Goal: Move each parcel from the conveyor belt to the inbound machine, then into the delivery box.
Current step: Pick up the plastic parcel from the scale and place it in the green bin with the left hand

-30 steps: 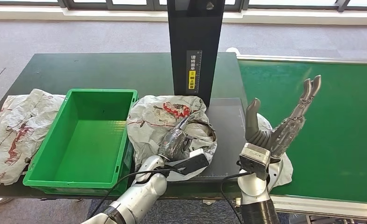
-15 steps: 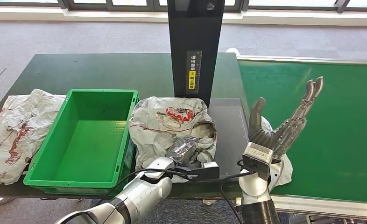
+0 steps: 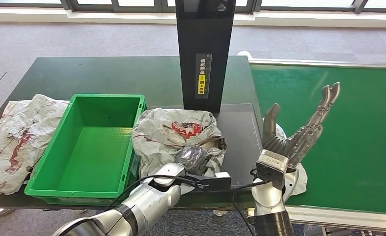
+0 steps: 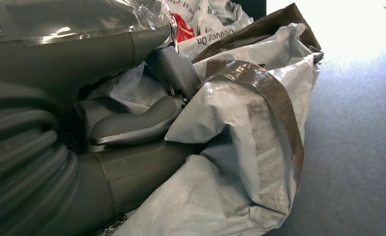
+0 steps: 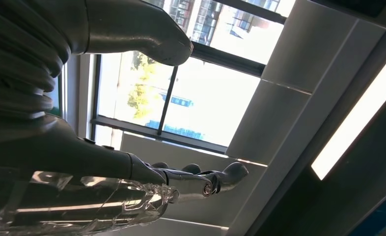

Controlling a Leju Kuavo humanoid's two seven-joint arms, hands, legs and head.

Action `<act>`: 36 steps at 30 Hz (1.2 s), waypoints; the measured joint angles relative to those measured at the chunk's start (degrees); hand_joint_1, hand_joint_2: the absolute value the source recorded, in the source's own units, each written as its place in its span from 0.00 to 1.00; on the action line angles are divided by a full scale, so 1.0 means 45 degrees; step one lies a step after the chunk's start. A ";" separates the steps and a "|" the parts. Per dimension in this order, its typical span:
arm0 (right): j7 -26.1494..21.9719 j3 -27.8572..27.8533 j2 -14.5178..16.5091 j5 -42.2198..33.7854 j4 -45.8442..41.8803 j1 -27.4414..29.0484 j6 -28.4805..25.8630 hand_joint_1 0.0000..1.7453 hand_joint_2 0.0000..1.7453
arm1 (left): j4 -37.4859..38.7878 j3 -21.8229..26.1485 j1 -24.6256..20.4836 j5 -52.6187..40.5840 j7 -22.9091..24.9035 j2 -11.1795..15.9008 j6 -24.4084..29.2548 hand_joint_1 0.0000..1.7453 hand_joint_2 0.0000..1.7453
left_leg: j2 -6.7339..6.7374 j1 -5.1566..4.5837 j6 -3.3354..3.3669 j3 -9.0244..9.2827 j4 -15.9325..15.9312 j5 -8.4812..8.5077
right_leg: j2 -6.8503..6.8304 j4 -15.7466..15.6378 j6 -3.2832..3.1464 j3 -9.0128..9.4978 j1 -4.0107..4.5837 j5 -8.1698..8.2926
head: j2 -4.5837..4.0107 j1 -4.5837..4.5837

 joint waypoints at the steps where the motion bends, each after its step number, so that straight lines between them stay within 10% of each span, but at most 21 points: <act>1: 0.0000 -0.0001 -0.0001 -0.0016 0.0005 -0.0001 0.0000 0.00 1.00 | 0.0011 -0.0017 -0.0014 -0.0096 0.0082 0.0001 -0.0137 1.00 1.00 | 0.0000 0.0000 0.0000 0.0000 -0.0001 0.0000 | 0.0000 0.0000 0.0000 0.0001 0.0000 0.0000 | 0.0001 0.0000; 12: 0.0000 -0.0005 -0.0007 -0.0136 0.0113 -0.0006 0.0000 0.00 1.00 | 0.0021 -0.0067 0.0032 -0.1416 0.0966 0.0002 0.0563 1.00 1.00 | 0.0004 0.0000 -0.0001 0.0010 -0.0002 0.0001 | 0.0000 0.0000 -0.0001 0.0008 0.0002 0.0001 | 0.0000 0.0000; 17: 0.0000 -0.0002 -0.0016 -0.0180 0.0152 0.0021 0.0000 0.00 1.00 | -0.0900 -0.0162 0.0537 -0.3902 0.3520 0.0207 0.4572 1.00 1.00 | 0.0001 0.0001 -0.0007 -0.0003 -0.0001 0.0010 | 0.0000 0.0005 -0.0004 -0.0002 0.0004 0.0005 | 0.0001 0.0001; 23: 0.0000 -0.0005 -0.0017 -0.0209 0.0479 0.0014 0.0001 0.00 1.00 | -0.6102 -0.2573 0.0281 -0.4505 0.8811 0.2561 0.5676 1.00 1.00 | -0.0006 0.0019 -0.0027 -0.0026 -0.0003 0.0027 | -0.0007 0.0011 -0.0023 -0.0024 0.0031 0.0016 | 0.0001 0.0000; 36: -0.0002 -0.0305 -0.0017 0.0251 0.0511 0.0200 -0.0005 0.00 1.00 | -1.2986 -0.3593 -0.0282 -0.4509 0.8036 0.5744 0.5677 1.00 1.00 | -0.0002 0.0034 -0.0032 -0.0039 -0.0003 0.0024 | -0.0003 0.0006 -0.0024 -0.0034 0.0033 0.0011 | 0.0002 0.0001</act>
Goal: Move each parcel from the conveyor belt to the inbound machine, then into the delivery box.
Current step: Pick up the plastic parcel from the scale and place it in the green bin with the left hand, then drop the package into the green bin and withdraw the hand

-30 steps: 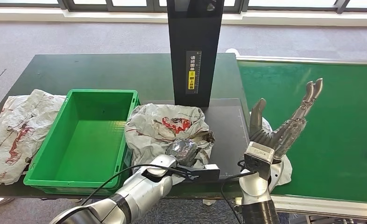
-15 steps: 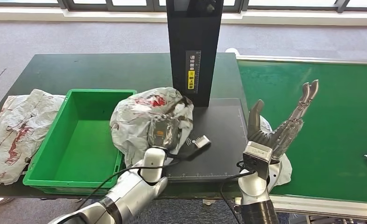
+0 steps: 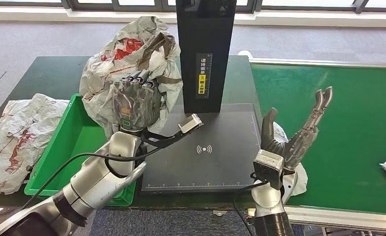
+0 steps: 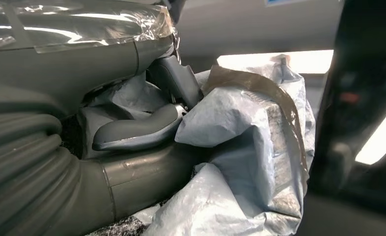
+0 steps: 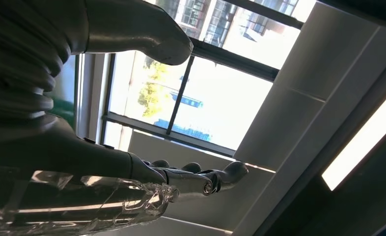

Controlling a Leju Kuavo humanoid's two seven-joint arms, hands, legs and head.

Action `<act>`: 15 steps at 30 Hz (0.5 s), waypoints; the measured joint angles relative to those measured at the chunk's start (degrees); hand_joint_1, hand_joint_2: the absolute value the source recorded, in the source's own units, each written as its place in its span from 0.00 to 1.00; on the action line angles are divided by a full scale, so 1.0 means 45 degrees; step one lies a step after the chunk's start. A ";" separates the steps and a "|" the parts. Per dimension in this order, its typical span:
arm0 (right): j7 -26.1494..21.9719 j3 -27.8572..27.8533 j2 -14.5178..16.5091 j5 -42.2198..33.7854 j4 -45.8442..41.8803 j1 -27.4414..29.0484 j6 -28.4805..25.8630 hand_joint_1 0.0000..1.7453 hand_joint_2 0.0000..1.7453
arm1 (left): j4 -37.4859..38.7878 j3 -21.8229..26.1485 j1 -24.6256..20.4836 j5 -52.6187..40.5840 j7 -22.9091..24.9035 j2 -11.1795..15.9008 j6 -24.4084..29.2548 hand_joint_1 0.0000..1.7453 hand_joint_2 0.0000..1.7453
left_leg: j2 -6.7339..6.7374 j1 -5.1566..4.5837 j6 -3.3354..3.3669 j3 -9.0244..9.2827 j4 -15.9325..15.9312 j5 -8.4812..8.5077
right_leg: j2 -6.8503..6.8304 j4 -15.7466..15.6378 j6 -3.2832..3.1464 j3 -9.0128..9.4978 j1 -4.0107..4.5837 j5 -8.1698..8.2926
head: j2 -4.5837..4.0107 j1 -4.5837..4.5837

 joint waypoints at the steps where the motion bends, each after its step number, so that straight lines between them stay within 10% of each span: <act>1: 0.0000 -0.0024 0.0000 0.0002 -0.0017 0.0020 -0.0002 0.00 1.00 | -0.0400 0.0259 0.0217 0.0000 -0.0622 0.0041 0.0000 1.00 1.00 | 0.0003 -0.0001 0.0000 0.0000 0.0000 -0.0001 | 0.0005 0.0000 0.0000 -0.0002 -0.0001 0.0000 | 0.0000 0.0000; 4: 0.0000 -0.0050 0.0000 0.0009 -0.0037 0.0041 -0.0004 0.00 1.00 | -0.1642 0.1640 0.1278 0.0000 -0.3669 -0.0392 0.0000 1.00 1.00 | 0.0022 -0.0004 -0.0001 0.0000 0.0001 -0.0003 | 0.0023 -0.0003 0.0000 -0.0015 -0.0004 0.0000 | -0.0001 0.0000; 9: 0.0002 -0.0181 0.0000 0.0073 -0.0040 0.0066 -0.0003 0.00 1.00 | -0.3679 0.5624 0.3149 0.0366 -0.9574 -0.2890 0.0000 1.00 1.00 | 0.0041 -0.0009 0.0014 -0.0017 0.0002 -0.0017 | 0.0037 -0.0004 0.0001 -0.0026 -0.0009 0.0000 | -0.0001 0.0006; 15: -0.0002 -0.0316 0.0000 0.0165 -0.0147 0.0163 -0.0002 0.00 1.00 | -0.4088 1.0591 0.3724 0.1839 -1.2452 -0.4500 -0.0002 1.00 1.00 | 0.0061 -0.0011 -0.0008 0.0001 -0.0005 -0.0011 | 0.0054 -0.0004 -0.0014 -0.0031 0.0020 -0.0006 | -0.0001 -0.0002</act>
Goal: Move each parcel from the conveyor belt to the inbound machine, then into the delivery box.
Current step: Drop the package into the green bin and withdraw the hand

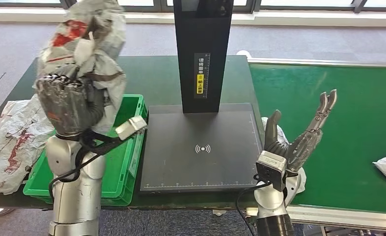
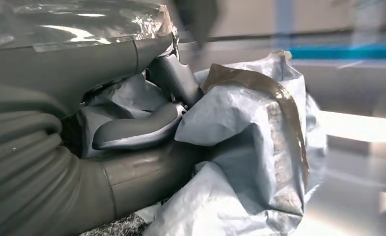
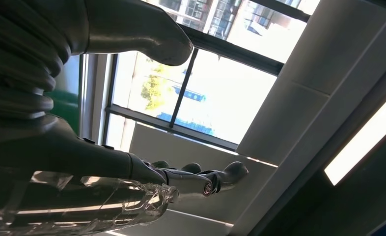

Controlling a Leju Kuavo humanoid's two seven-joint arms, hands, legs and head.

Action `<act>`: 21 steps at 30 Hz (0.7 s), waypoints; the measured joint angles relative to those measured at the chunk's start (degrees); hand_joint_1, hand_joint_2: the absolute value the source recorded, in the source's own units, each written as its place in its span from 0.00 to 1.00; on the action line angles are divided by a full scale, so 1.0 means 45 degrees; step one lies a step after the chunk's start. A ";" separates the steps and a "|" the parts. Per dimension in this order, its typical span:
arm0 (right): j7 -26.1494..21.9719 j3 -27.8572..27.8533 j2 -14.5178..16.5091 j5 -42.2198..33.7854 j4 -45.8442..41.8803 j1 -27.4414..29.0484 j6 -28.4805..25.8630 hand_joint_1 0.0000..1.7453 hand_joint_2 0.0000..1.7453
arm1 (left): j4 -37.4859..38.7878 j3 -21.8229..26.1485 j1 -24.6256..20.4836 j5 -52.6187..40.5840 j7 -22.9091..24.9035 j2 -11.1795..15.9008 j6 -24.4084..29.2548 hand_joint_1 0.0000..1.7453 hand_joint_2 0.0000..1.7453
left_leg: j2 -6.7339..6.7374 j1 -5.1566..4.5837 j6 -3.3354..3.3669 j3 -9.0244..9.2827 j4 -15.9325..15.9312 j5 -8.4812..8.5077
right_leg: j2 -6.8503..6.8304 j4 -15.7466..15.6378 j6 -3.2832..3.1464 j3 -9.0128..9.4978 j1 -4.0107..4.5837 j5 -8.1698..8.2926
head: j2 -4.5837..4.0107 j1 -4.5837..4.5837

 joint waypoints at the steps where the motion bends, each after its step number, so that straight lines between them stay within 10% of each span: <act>1: 0.0000 -0.0016 0.0000 0.0004 -0.0017 0.0005 -0.0001 0.00 1.00 | 0.0038 0.0471 0.0074 -0.0083 0.0089 -0.0129 -0.0001 1.00 1.00 | 0.0000 0.0002 -0.0005 0.0000 -0.0001 0.0004 | -0.0001 0.0001 -0.0001 0.0000 0.0005 0.0000 | 0.0001 0.0000; 11: -0.0001 -0.0102 0.0000 -0.0011 -0.0108 0.0029 0.0002 0.00 1.00 | 0.1471 0.2520 0.0331 -0.1048 0.1200 -0.0695 -0.0012 1.00 1.00 | -0.0018 0.0011 -0.0004 -0.0007 0.0002 0.0004 | -0.0013 0.0001 0.0000 -0.0003 -0.0012 0.0001 | 0.0001 0.0006; 15: -0.0005 -0.0108 0.0000 0.0119 -0.0144 0.0039 0.0002 0.00 1.00 | 0.2486 0.2824 0.0290 -0.1578 0.2061 -0.0801 -0.0022 0.00 1.00 | -0.0014 0.0011 -0.0002 -0.0008 0.0002 0.0004 | -0.0012 0.0000 -0.0001 -0.0006 -0.0015 0.0004 | -0.0001 0.0002; 21: -0.0005 -0.0108 0.0000 0.0172 -0.0170 0.0042 0.0002 0.00 1.00 | 0.3105 0.2826 0.0284 -0.1646 0.2407 -0.0827 -0.0022 0.00 1.00 | -0.0013 0.0010 -0.0001 -0.0011 0.0003 0.0002 | -0.0007 -0.0001 -0.0003 -0.0007 -0.0015 0.0005 | -0.0001 0.0003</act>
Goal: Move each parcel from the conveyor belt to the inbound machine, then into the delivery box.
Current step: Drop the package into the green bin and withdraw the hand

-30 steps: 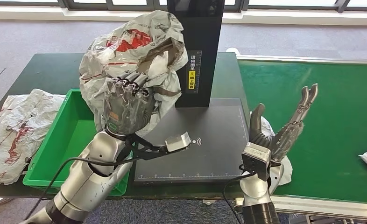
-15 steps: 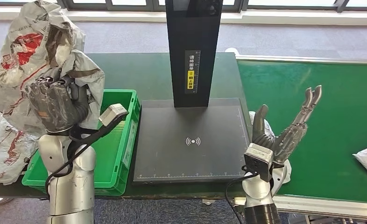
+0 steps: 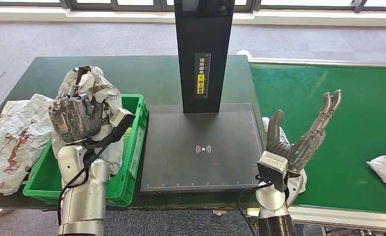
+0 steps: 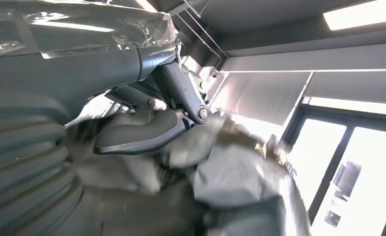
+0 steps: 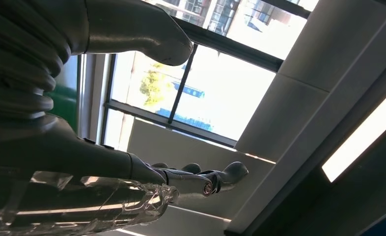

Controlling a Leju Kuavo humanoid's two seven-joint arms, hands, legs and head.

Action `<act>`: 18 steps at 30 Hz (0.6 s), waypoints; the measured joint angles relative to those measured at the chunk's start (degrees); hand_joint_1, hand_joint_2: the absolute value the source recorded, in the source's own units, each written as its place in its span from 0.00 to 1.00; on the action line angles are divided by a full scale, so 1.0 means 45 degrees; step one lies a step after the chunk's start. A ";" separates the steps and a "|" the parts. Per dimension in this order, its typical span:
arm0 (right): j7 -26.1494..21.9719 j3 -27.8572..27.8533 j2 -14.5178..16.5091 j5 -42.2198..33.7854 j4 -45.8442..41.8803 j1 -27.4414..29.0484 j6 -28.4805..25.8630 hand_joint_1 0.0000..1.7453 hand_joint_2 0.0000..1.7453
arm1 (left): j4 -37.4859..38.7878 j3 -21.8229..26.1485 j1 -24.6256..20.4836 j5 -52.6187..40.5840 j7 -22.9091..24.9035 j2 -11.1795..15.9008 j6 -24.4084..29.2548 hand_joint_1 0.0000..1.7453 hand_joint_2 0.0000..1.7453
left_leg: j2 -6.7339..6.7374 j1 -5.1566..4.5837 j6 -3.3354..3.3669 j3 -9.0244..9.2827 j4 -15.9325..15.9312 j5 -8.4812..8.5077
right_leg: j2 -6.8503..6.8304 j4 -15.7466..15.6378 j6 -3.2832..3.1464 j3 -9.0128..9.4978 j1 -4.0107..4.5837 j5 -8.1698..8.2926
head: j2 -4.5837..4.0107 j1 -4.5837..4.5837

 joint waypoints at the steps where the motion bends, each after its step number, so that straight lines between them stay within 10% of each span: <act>1: 0.0000 0.0000 0.0000 0.0000 0.0000 0.0000 0.0000 0.00 1.00 | 0.0052 0.0001 0.0000 0.0005 -0.0016 0.0000 0.0000 0.00 1.00 | 0.0000 0.0000 0.0000 0.0000 0.0000 0.0000 | 0.0001 0.0000 0.0000 -0.0001 0.0000 0.0000 | 0.0001 -0.0001; 18: 0.0127 -0.0186 -0.0001 0.0402 0.0054 -0.0003 0.0000 0.00 1.00 | 0.0124 0.0161 0.0045 0.1484 -0.0847 0.0000 0.0000 0.00 1.00 | -0.0005 0.0001 -0.0001 -0.0004 -0.0003 0.0000 | -0.0002 0.0001 -0.0001 0.0002 0.0003 0.0000 | 0.0000 0.0000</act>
